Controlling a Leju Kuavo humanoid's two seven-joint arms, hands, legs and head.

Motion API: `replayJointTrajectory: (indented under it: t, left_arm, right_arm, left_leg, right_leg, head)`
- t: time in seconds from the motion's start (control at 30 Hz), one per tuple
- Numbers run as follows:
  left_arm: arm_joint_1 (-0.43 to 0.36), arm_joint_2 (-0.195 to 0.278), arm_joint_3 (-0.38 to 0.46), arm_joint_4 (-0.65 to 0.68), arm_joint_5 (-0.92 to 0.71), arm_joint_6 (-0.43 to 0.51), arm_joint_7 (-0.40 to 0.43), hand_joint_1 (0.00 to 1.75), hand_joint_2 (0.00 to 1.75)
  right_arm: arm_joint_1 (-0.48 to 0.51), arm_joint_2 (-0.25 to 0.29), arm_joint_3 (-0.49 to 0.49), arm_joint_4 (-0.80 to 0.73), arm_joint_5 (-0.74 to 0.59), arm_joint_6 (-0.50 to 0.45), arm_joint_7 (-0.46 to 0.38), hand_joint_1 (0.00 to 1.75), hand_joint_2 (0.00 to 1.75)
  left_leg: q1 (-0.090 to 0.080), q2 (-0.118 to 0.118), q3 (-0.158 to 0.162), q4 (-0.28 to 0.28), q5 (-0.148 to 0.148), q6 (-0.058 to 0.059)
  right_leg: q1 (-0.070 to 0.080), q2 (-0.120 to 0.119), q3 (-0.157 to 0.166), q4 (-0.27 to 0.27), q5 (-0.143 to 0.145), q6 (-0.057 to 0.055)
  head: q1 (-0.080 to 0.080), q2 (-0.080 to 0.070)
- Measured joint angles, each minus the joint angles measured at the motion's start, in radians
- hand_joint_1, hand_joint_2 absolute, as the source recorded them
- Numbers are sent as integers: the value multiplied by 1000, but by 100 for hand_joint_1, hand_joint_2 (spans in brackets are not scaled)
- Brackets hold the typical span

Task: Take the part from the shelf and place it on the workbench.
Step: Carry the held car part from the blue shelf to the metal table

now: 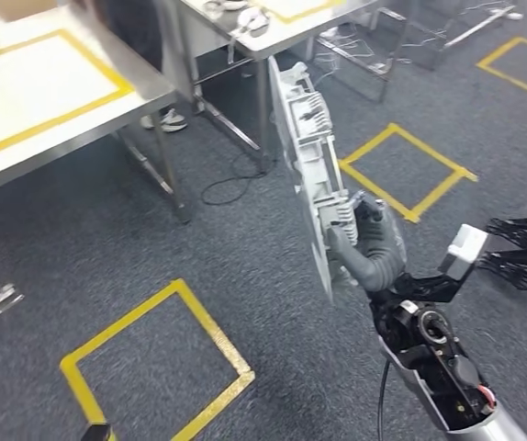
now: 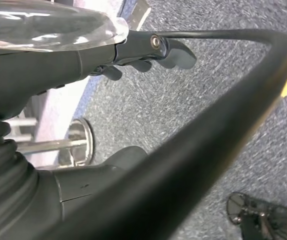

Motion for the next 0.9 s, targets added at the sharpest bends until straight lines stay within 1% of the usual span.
replayJointTrajectory:
  t: [0.03, 0.07, 0.1, 0.13, 0.17, 0.2, 0.23, 0.27, 0.3, 0.33, 0.37, 0.4, 0.43, 0.47, 0.5, 0.53, 0.57, 0.6, 0.63, 0.67, 0.7, 0.73, 0.77, 0.8, 0.83, 0.87, 0.9]
  left_arm:
    - [0, 0, 0, 0, 2, 1, -2, 0, 175]
    - [0, 0, 0, 0, 5, 2, -1, 0, 175]
    - [0, 0, 0, 0, 7, 2, 0, 0, 175]
    - [0, -1, 0, 0, 9, 3, 3, 0, 175]
    - [0, -2, 0, 0, 10, 3, 6, 0, 175]
    - [0, -3, 0, 0, 11, 4, 9, 0, 175]
    - [-1, -4, 0, 0, 11, 4, 11, 0, 175]
    - [0, -5, 0, 0, 11, 5, 11, 0, 175]
    - [1, -6, -1, 0, 11, 5, 12, 0, 175]
    - [4, -4, -1, 0, 11, 5, 13, 0, 175]
    - [7, -4, -1, 1, 11, 5, 14, 0, 175]
    - [8, -4, -1, 1, 12, 6, 14, 0, 175]
    - [6, -4, -1, 1, 12, 6, 15, 0, 175]
    - [4, -5, -1, 1, 12, 6, 15, 0, 175]
    - [2, -4, -1, 1, 12, 6, 15, 0, 175]
    - [2, -5, -2, 1, 12, 6, 15, 0, 175]
    - [2, -5, -2, 1, 12, 7, 18, 0, 175]
    - [3, -6, -2, 1, 12, 8, 22, 0, 175]
    - [4, -6, -2, 1, 13, 11, 27, 0, 175]
    - [4, -5, -2, 1, 15, 15, 34, 0, 175]
    - [3, -5, -2, 1, 17, 20, 40, 0, 175]
    - [1, -4, -2, 1, 20, 24, 46, 0, 175]
    - [1, -4, -2, 1, 24, 28, 51, 0, 175]
    - [1, -3, -2, 1, 27, 32, 57, 0, 175]
    - [2, -2, -2, 1, 29, 34, 63, 0, 175]
    - [4, -1, -2, 1, 30, 35, 70, 0, 175]
    - [4, 0, -2, 1, 31, 35, 77, 0, 175]
  right_arm:
    - [2, 0, -1, 2, -3, 2, 0, 175, 175]
    - [5, 0, -1, 4, -5, 3, 0, 175, 175]
    - [7, 0, -1, 7, -7, 5, 0, 175, 175]
    - [9, 0, -1, 9, -9, 6, 0, 175, 175]
    - [9, 0, -1, 11, -11, 7, 0, 175, 175]
    - [9, 0, -1, 13, -12, 9, 0, 175, 175]
    - [9, 0, -1, 14, -13, 10, 0, 175, 175]
    - [9, 0, -1, 14, -14, 11, -1, 175, 175]
    - [9, 0, -1, 15, -14, 11, -1, 175, 175]
    - [9, 0, -1, 15, -15, 11, -1, 175, 175]
    - [9, 1, -1, 16, -15, 11, -1, 175, 175]
    - [9, 2, -1, 16, -15, 11, -1, 175, 175]
    - [9, 3, -1, 17, -16, 11, -1, 175, 175]
    - [9, 3, -1, 18, -16, 11, -1, 175, 175]
    - [9, 3, -1, 19, -16, 11, -2, 175, 175]
    - [10, 3, -2, 21, -16, 11, -2, 175, 175]
    - [10, 3, -1, 23, -15, 11, -2, 175, 175]
    - [11, 3, -1, 25, -15, 11, -1, 175, 175]
    - [11, 3, -1, 27, -15, 11, 0, 175, 175]
    - [11, 3, -1, 28, -16, 11, 0, 175, 175]
    - [11, 3, -1, 28, -18, 10, 1, 175, 175]
    - [10, 3, -1, 29, -21, 10, 2, 175, 175]
    - [10, 3, -1, 29, -26, 9, 2, 175, 175]
    - [10, 3, -1, 30, -31, 8, 2, 175, 175]
    - [9, 3, -1, 30, -35, 8, 2, 175, 175]
    - [10, 3, -2, 31, -39, 7, 0, 175, 175]
    - [10, 3, -3, 31, -41, 6, -1, 175, 175]
  left_leg:
    - [-2, -14, 0, 0, 0, 1]
    - [-4, -29, 1, 1, 0, 1]
    - [-5, -44, 3, 1, 0, 1]
    - [-6, -59, 6, 1, -1, 1]
    - [-5, -73, 8, 1, -1, 1]
    - [-6, -86, 7, 2, -1, -1]
    - [-5, -99, 4, 3, 1, -4]
    - [-4, -110, -1, 3, 3, -9]
    - [-2, -122, -6, 3, 7, -16]
    - [-2, -131, -11, 1, 10, -22]
    - [-4, -122, -16, 7, 6, -29]
    - [-6, -100, -28, 29, -8, -34]
    - [-8, -68, -50, 73, -34, -39]
    - [-7, -33, -81, 138, -68, -43]
    - [-4, -13, -118, 212, -101, -47]
    - [-1, -4, -148, 274, -122, -51]
    - [2, 0, -163, 302, -125, -55]
    - [5, 4, -155, 289, -109, -58]
    - [7, 11, -126, 234, -78, -60]
    - [7, 29, -83, 155, -42, -61]
    - [5, 53, -44, 83, -16, -58]
    - [3, 68, -18, 32, 0, -52]
    - [0, 78, -6, 7, 4, -44]
    - [-3, 72, -7, 3, 2, -36]
    - [-2, 58, -8, 3, 3, -28]
    - [-1, 49, -8, 2, 3, -22]
    - [0, 39, -6, 1, 4, -15]
  right_leg:
    - [0, 6, -29, 59, -16, -1]
    - [0, 9, -42, 79, -10, -3]
    - [0, 12, -36, 55, 17, -7]
    - [1, 20, -13, -7, 60, -13]
    - [1, 41, 17, -84, 102, -20]
    - [1, 62, 43, -151, 134, -26]
    - [2, 78, 63, -198, 151, -29]
    - [3, 87, 73, -221, 154, -32]
    - [4, 81, 78, -227, 152, -32]
    - [1, 69, 83, -235, 151, -33]
    - [-2, 58, 86, -242, 155, -36]
    - [-5, 45, 89, -249, 159, -38]
    - [-8, 31, 90, -256, 163, -41]
    - [-6, 17, 91, -258, 165, -44]
    - [-4, 3, 90, -258, 165, -45]
    - [-2, -11, 89, -258, 165, -45]
    - [-2, -24, 89, -258, 164, -45]
    - [-2, -36, 89, -258, 163, -45]
    - [-3, -48, 89, -257, 162, -42]
    - [-2, -58, 91, -256, 159, -39]
    - [1, -67, 91, -253, 155, -34]
    - [4, -76, 92, -251, 152, -28]
    - [8, -84, 94, -249, 148, -23]
    - [10, -93, 97, -249, 146, -18]
    - [10, -102, 100, -250, 143, -13]
    - [7, -98, 101, -246, 137, -8]
    - [3, -79, 95, -229, 121, -3]
  head:
    - [5, 0]
    - [8, 0]
    - [11, 0]
    - [14, 0]
    - [18, 0]
    - [20, 0]
    - [22, 0]
    - [24, 0]
    - [24, 0]
    - [26, 0]
    - [26, 0]
    - [20, 0]
    - [13, 0]
    - [4, 0]
    - [-4, 0]
    - [-9, 0]
    - [-13, 0]
    - [-17, 0]
    - [-21, 0]
    - [-26, 0]
    - [-33, 0]
    - [-37, 0]
    - [-37, 0]
    - [-35, 0]
    - [-30, 0]
    - [-27, 0]
    - [-25, 0]
